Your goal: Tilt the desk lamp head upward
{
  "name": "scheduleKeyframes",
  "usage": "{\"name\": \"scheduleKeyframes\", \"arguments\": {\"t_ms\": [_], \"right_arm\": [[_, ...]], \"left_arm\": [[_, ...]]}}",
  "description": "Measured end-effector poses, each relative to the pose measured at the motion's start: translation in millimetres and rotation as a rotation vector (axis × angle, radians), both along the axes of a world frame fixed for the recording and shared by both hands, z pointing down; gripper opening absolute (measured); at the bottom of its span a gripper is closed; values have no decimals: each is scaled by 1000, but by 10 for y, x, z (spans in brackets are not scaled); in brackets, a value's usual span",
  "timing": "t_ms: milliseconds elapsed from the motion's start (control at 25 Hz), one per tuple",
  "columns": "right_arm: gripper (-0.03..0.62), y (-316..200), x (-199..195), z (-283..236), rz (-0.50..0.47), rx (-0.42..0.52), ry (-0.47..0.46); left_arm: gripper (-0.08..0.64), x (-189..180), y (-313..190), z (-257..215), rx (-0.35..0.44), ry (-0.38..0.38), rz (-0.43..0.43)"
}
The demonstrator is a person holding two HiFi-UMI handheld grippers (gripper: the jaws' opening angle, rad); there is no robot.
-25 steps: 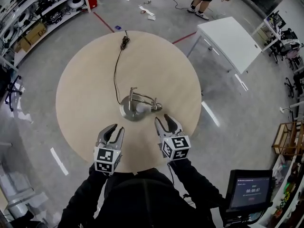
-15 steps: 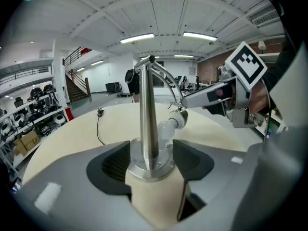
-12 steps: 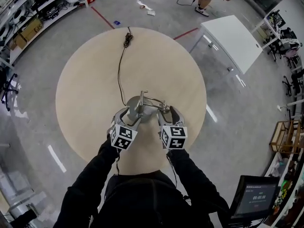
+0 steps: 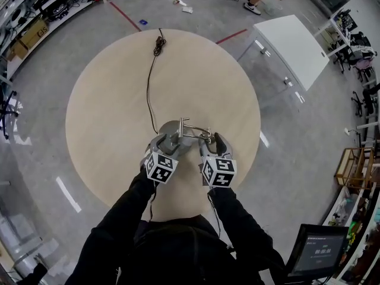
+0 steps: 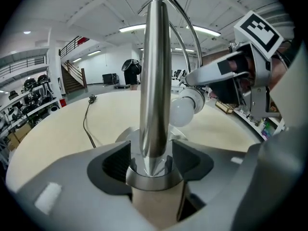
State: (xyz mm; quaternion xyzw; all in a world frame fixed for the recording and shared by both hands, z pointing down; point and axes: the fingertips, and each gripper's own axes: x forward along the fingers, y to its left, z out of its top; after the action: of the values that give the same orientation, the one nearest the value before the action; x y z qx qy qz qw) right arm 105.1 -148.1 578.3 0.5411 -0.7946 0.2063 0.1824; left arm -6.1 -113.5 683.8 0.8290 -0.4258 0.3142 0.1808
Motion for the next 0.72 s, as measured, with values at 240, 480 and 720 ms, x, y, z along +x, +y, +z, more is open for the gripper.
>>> {"name": "scheduleKeyframes", "arguments": {"t_ms": [240, 480, 720], "right_arm": [[232, -61, -43, 42, -11, -22, 36], [216, -61, 32, 89, -35, -41, 61], [199, -112, 39, 18, -27, 0, 155]], "left_arm": [[273, 45, -21, 108, -20, -10, 26], [263, 100, -5, 152, -34, 11, 14], [264, 67, -41, 172, -47, 3, 21]]}}
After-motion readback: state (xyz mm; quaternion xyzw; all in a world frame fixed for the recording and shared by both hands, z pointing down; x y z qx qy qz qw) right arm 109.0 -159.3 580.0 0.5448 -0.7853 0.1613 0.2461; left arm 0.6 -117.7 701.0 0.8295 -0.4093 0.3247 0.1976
